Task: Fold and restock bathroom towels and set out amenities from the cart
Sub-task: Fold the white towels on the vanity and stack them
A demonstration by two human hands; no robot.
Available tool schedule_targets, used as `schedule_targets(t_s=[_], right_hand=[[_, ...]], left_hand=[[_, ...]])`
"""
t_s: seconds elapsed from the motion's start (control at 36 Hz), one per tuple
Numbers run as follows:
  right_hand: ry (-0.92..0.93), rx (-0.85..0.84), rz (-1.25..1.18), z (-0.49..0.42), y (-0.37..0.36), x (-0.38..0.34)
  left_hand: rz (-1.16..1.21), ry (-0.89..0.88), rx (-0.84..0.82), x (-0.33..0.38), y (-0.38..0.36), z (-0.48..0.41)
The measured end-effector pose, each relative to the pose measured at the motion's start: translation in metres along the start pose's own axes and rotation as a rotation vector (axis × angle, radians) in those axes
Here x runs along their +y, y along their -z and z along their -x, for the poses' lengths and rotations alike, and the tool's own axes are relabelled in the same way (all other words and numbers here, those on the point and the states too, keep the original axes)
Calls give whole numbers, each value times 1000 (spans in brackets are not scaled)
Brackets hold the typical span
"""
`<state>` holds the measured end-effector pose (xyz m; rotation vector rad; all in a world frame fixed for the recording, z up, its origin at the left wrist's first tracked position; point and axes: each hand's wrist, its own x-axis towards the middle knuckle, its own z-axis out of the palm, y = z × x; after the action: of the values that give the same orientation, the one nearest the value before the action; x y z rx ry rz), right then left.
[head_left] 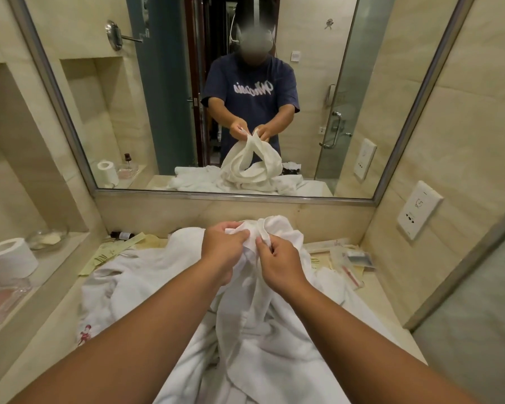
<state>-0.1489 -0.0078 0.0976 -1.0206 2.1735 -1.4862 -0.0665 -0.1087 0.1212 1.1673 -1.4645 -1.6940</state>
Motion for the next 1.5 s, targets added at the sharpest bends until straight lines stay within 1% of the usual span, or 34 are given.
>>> schedule_targets(t_s=[0.06, 0.11, 0.17, 0.28, 0.36, 0.44, 0.58, 0.64, 0.75, 0.81, 0.89, 0.94, 1.0, 1.03, 1.17, 1.22, 1.31, 1.44, 1.5], right_hand=[[45, 41, 40, 2, -2, 1], [90, 71, 77, 3, -6, 0], [81, 72, 102, 1, -10, 0], [-3, 78, 100, -6, -11, -2], [28, 67, 158, -6, -1, -3], [69, 5, 193, -4, 0, -4], [164, -50, 217, -2, -6, -3], [184, -45, 217, -1, -5, -3], [179, -86, 261, -4, -6, -2], [188, -120, 305, -5, -5, -2], [174, -149, 311, -5, 0, -3], [175, -141, 324, -7, 6, -1], [192, -114, 333, -8, 12, 1], [198, -104, 329, -8, 14, 0], [201, -66, 279, -5, 16, -2], [202, -80, 285, -6, 17, -4], [200, -104, 267, -6, 17, -9], [194, -110, 178, -5, 22, -2], [180, -88, 88, -3, 26, -2]], left_hand=[[36, -36, 48, -3, -1, 1], [63, -55, 47, -3, -4, 7], [83, -61, -13, -5, -7, 11], [48, -108, -150, -9, -7, 20], [-14, -150, -212, -9, -5, 26], [-35, -167, -262, -10, -5, 28], [-27, -180, -140, -12, -6, 24], [-14, -180, -145, -12, -5, 25], [49, -113, -207, -8, -6, 32], [118, -71, -231, -4, -6, 35], [251, 19, -355, 1, -3, 34], [281, 81, -414, 3, -1, 31], [263, 95, -393, 5, 1, 29], [233, 75, -379, 7, 2, 30], [23, -128, -380, 9, 2, 35], [-33, -188, -341, 7, 0, 37], [-56, -244, -244, 6, -3, 38], [-68, -247, -203, 4, -4, 35], [-35, -215, -170, 4, -3, 34]])
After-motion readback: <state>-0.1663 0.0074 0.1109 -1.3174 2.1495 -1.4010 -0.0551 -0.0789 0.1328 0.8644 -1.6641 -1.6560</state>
